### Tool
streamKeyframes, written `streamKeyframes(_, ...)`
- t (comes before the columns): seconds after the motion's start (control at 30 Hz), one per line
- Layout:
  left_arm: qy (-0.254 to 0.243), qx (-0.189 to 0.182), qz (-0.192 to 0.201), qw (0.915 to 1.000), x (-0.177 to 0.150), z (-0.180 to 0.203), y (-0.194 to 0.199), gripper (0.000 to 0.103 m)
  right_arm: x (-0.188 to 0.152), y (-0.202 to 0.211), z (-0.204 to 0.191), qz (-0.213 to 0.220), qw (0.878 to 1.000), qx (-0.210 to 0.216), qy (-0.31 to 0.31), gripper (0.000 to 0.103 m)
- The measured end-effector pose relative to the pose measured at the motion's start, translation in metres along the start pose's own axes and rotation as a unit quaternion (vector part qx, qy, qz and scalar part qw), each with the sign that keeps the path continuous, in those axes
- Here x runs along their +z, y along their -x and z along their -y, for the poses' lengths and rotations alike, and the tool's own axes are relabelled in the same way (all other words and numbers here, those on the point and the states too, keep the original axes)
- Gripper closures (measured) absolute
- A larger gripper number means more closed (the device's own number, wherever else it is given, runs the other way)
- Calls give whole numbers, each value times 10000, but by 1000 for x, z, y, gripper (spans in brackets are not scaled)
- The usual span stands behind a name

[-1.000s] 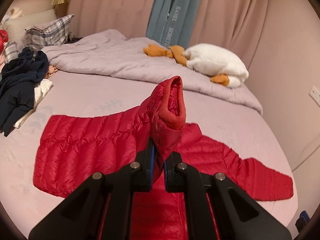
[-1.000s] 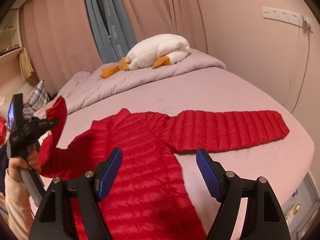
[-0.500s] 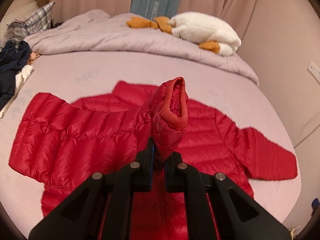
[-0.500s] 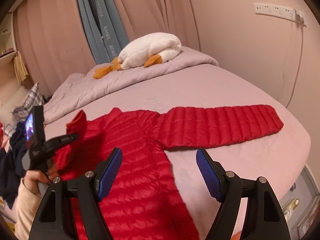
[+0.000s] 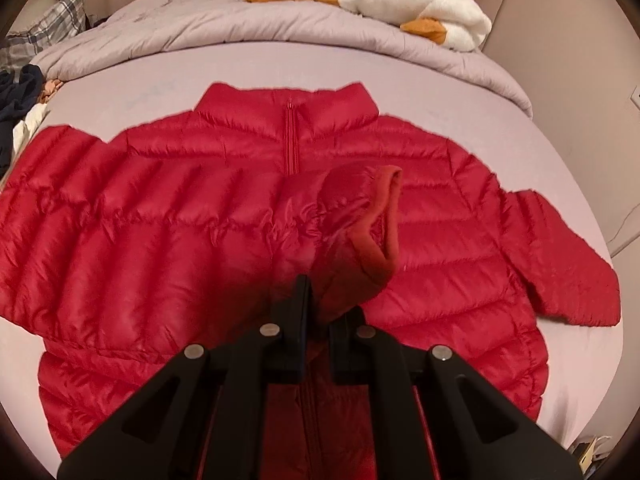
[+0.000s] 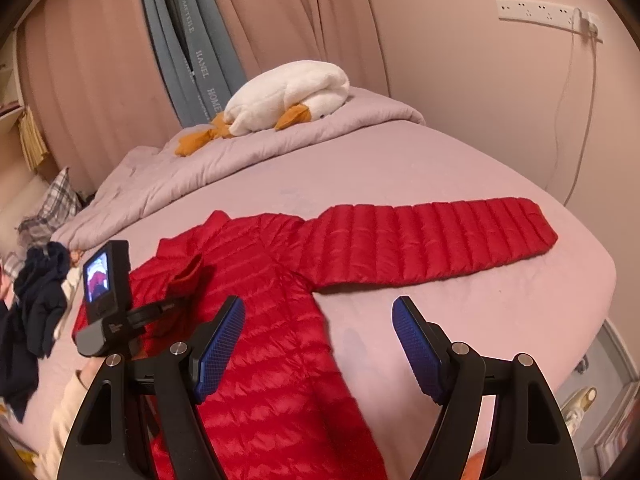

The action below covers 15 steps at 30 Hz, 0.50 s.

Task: Fold large clothes
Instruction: 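Lift the sleeve with the left tool, lay it across the jacket body, open, then withdraw the open left tool from the folded sleeve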

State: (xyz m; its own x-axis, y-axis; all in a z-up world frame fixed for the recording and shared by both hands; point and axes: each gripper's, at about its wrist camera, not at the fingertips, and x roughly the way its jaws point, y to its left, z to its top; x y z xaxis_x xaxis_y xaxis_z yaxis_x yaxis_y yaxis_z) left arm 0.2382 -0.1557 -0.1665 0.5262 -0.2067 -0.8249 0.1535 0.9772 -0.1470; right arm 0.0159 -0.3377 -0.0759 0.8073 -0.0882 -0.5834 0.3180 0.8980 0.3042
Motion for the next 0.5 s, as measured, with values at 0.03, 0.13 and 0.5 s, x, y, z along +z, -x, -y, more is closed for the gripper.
streamKeyframes(0.03,8,13,-32,10000,-1,0,-2,93,-1,0,0,-3,10000,-3,-4,26)
streamKeyframes(0.13,31,-4,-100,9999,-5,-1,-7,93,-1,1,3,-20,10000,-18,-30,26)
streamKeyframes(0.5,-185,-340,50,9992,-5,6,37,32,-2,5,5,-7,10000,-8,0,26)
